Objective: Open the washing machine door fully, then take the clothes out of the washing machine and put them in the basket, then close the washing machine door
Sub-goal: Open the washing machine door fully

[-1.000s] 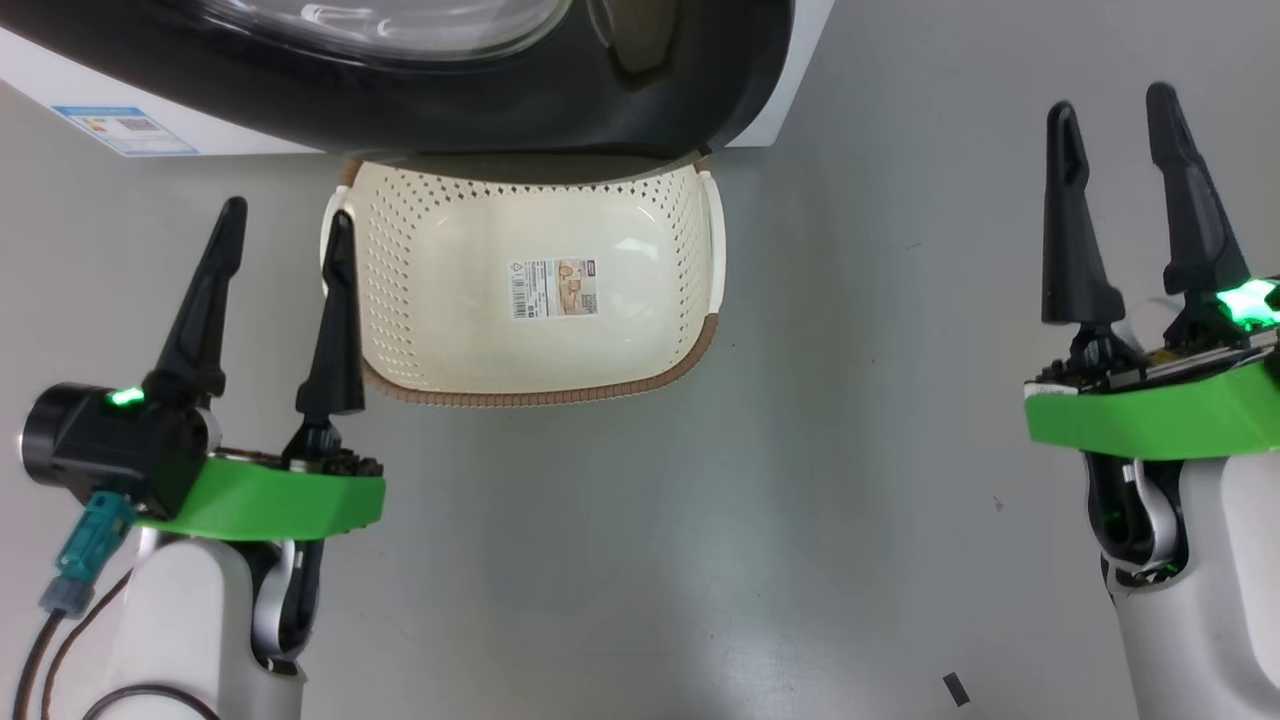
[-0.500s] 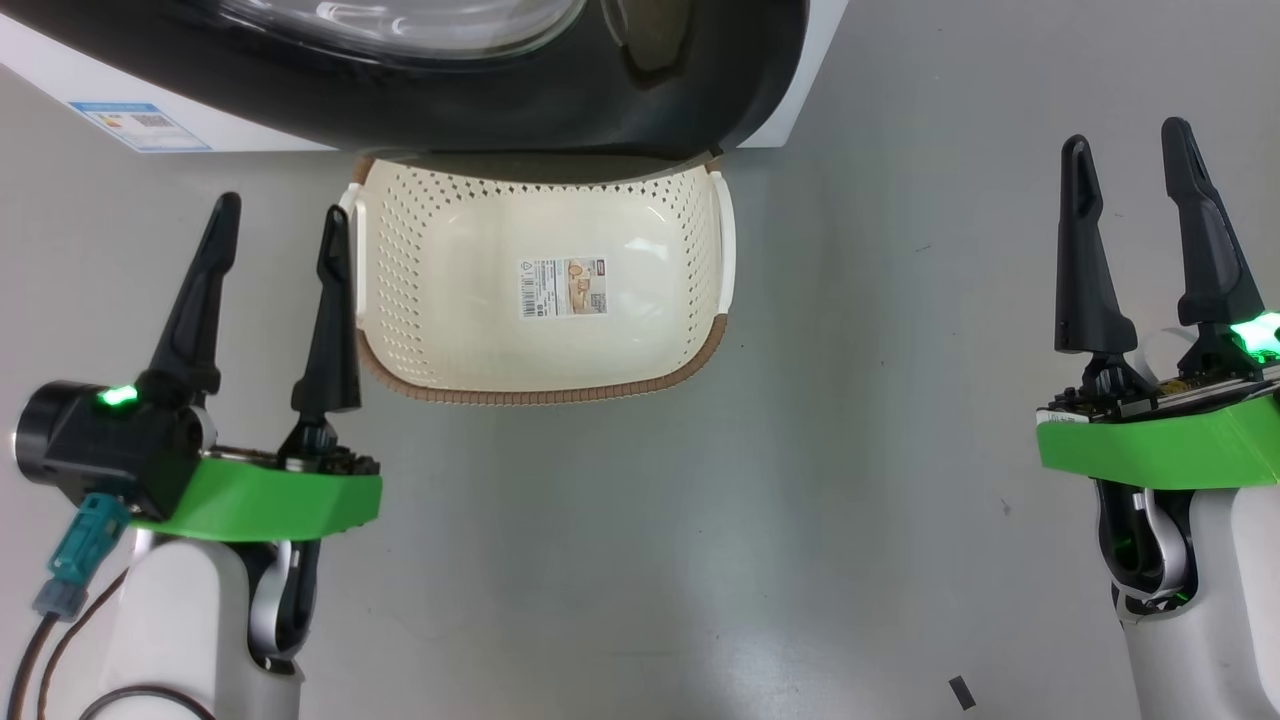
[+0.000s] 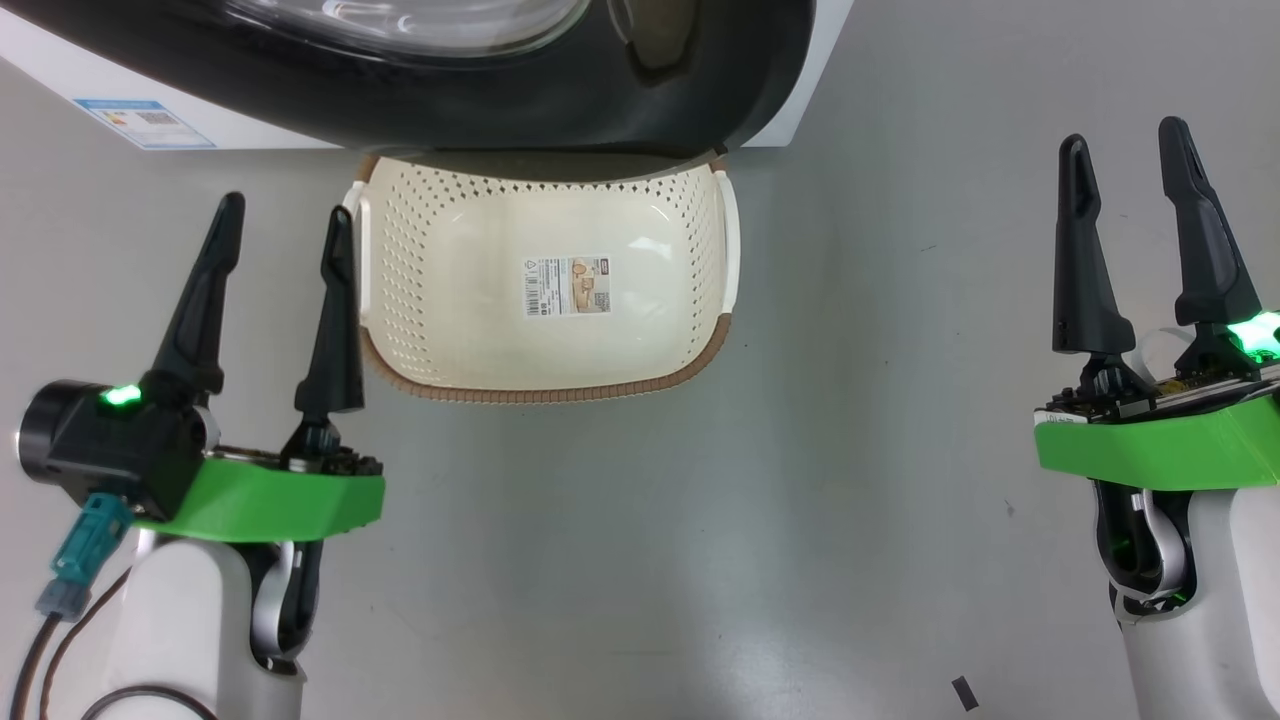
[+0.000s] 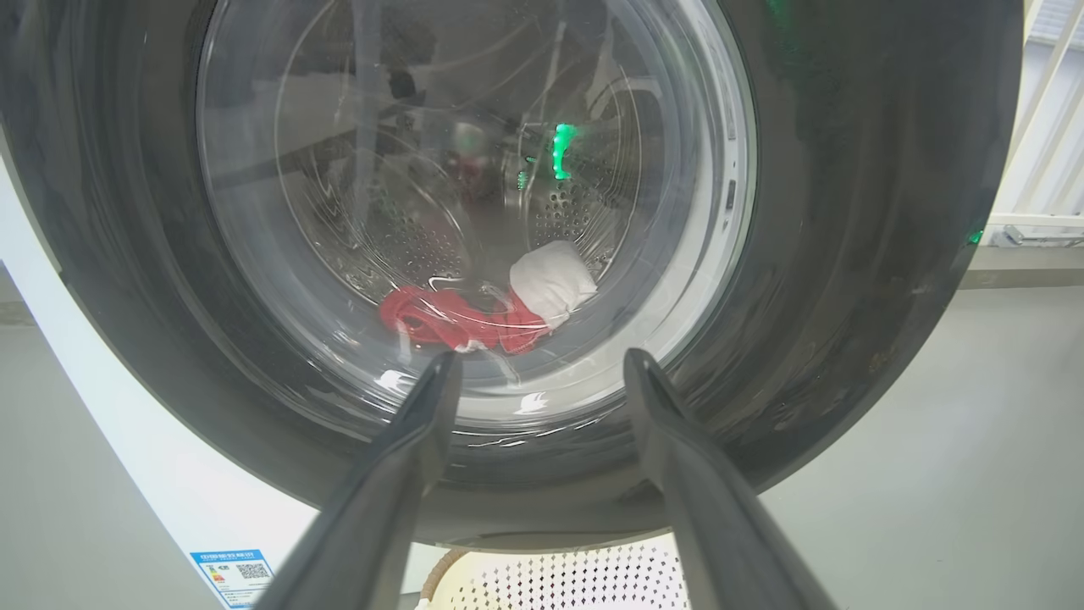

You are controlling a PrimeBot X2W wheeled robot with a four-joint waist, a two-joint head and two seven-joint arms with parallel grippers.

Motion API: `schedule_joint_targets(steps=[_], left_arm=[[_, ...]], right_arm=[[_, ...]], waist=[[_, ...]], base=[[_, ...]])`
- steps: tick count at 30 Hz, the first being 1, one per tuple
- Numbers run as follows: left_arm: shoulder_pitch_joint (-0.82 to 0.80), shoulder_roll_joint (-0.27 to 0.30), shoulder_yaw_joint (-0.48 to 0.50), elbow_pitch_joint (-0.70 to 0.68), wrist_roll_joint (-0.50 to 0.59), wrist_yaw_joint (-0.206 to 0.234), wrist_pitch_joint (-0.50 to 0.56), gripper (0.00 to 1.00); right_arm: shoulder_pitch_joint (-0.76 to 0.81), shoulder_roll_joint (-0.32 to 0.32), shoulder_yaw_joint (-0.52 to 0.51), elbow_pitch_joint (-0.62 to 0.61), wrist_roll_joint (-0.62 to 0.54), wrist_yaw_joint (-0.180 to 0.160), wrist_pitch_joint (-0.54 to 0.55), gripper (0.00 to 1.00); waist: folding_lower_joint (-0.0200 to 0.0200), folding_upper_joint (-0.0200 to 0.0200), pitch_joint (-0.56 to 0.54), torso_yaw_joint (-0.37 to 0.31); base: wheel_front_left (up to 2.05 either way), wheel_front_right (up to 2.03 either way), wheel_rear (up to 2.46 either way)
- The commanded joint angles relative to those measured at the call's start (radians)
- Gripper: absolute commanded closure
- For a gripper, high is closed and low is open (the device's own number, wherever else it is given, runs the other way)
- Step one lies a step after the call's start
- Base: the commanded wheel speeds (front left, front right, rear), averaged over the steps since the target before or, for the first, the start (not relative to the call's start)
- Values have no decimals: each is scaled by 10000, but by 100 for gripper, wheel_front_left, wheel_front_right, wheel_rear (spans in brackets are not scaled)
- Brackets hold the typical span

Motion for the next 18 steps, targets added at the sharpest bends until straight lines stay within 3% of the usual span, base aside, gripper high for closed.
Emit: schedule_joint_targets(steps=[1,2,3,4,9,18], left_arm=[[107,281,282,-254,-14,-54,-74,0],[105,276,277,-252,-15,-54,-74,0],[103,273,274,-251,-15,-54,-74,0],[102,269,271,-252,-16,-54,-74,0],[108,261,262,-259,-16,-54,-74,0],[105,202,280,-288,-50,-54,-74,0]], right_arm=[[216,61,260,-260,-3,65,-59,3],[227,61,270,-254,-30,65,-59,51],[237,62,305,-239,-65,65,-59,87],[234,62,366,-216,-73,65,-59,100],[12,62,570,-130,678,65,-59,100],[-1319,62,890,301,4160,65,-59,100]], waist=[[1,0,3,12],[1,0,4,21],[1,0,6,30],[1,0,11,37],[1,0,41,64],[1,0,146,175]], base=[[0,0,0],[0,0,0],[0,0,0],[0,0,0],[0,0,0],[0,0,0]])
